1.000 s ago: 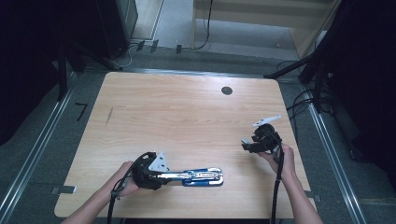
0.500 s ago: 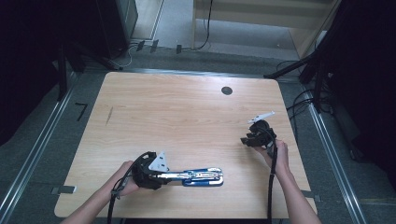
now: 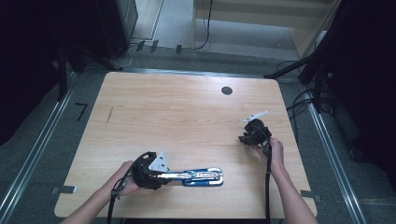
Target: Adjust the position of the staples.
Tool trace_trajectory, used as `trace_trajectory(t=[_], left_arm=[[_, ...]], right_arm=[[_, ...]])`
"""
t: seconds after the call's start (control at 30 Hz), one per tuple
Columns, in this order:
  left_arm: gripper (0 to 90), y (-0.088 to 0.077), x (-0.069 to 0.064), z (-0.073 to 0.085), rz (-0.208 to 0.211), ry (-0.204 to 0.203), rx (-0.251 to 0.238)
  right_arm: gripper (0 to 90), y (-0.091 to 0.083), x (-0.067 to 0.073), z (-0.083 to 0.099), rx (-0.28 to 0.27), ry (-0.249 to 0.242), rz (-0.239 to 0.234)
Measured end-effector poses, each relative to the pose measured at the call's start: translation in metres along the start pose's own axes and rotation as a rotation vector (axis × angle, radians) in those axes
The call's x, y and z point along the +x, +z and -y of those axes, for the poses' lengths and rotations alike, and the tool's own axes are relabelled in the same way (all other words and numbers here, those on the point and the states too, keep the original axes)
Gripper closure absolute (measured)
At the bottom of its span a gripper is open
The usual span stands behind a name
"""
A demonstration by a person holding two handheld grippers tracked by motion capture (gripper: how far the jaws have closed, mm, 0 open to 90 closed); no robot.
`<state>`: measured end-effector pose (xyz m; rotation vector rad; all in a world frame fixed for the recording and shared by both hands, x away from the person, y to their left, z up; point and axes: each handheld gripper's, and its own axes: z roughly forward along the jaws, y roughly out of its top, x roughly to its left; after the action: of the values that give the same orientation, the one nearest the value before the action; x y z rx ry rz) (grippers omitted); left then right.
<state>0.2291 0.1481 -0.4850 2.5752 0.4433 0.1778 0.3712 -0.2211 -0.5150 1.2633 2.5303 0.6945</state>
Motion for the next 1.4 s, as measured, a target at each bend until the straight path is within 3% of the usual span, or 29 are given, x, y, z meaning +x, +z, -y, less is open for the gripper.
trace_trajectory(t=[0.33,0.8,1.3,1.4], left_arm=[[61.1,0.000,0.000,0.000,0.002,0.001,0.004],[61.0,0.000,0.000,-0.001,0.000,0.001,0.004],[60.9,0.001,0.000,-0.001,0.004,0.005,0.006],[60.9,0.001,0.000,-0.001,0.005,0.005,0.005]], right_arm=[[78.8,0.000,-0.002,0.003,0.010,0.005,-0.007],[79.5,-0.005,-0.002,0.004,0.014,0.014,-0.032],[79.6,-0.025,-0.008,0.015,-0.002,0.057,-0.066],[79.6,-0.027,-0.007,0.015,-0.003,0.046,-0.070]])
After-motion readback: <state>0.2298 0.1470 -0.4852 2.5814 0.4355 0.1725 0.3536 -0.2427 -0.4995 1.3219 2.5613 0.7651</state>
